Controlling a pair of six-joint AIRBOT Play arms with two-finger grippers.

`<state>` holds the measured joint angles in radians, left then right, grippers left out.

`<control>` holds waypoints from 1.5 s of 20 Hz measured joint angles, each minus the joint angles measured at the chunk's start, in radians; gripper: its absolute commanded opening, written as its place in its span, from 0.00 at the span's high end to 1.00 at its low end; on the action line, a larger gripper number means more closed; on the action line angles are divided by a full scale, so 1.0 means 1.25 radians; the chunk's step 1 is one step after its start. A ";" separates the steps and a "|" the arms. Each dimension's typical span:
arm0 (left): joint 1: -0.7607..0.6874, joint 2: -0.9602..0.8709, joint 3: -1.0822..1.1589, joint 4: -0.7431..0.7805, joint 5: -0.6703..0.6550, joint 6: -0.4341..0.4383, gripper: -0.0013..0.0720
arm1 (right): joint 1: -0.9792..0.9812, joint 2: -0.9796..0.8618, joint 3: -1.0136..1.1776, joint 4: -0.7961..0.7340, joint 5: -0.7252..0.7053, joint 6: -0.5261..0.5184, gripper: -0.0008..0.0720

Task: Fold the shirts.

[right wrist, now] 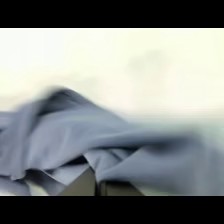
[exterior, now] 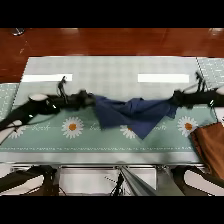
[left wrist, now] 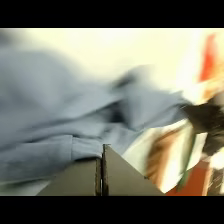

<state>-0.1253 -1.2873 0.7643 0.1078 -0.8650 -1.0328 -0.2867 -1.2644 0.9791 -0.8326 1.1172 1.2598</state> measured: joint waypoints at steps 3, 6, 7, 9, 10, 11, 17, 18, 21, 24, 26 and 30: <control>0.082 0.077 0.189 -0.033 -0.005 0.001 0.96 | 0.005 -0.001 0.280 -0.020 0.067 0.040 0.96; 0.172 0.158 0.393 -0.043 -0.001 0.001 0.96 | 0.006 0.018 0.564 -0.028 0.129 0.070 0.96; 0.204 0.186 0.450 -0.042 -0.002 -0.002 0.96 | 0.006 0.036 0.632 -0.031 0.143 0.076 0.96; 0.276 0.250 0.546 -0.019 -0.012 -0.018 0.96 | 0.007 0.095 0.729 -0.047 0.163 0.082 0.96; 0.318 0.287 0.584 0.008 -0.020 -0.034 0.96 | 0.007 0.132 0.759 -0.060 0.174 0.085 0.96; 0.362 0.325 0.612 0.045 -0.020 -0.052 0.96 | 0.007 0.173 0.781 -0.075 0.182 0.087 0.96; 0.575 0.562 0.674 0.335 -0.027 -0.142 0.96 | 0.007 0.398 0.809 -0.182 0.240 0.119 0.96; 0.581 0.590 0.676 0.392 -0.025 -0.166 0.96 | 0.007 0.428 0.798 -0.197 0.252 0.127 0.96; 0.533 0.643 0.671 0.581 -0.048 -0.218 0.96 | 0.007 0.514 0.712 -0.249 0.287 0.156 0.96; 0.442 0.649 0.616 0.713 -0.084 -0.258 0.96 | 0.007 0.584 0.539 -0.267 0.306 0.178 0.96; 0.399 0.624 0.549 0.757 -0.111 -0.265 0.96 | 0.007 0.607 0.401 -0.254 0.310 0.181 0.96; 0.331 0.507 0.393 0.782 -0.121 -0.269 0.96 | 0.007 0.593 0.129 -0.214 0.229 0.157 0.96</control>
<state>0.2890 -0.6537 1.2552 1.0851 -1.0168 -1.3697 -0.2779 -0.5232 1.1408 -1.1000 1.4040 1.4567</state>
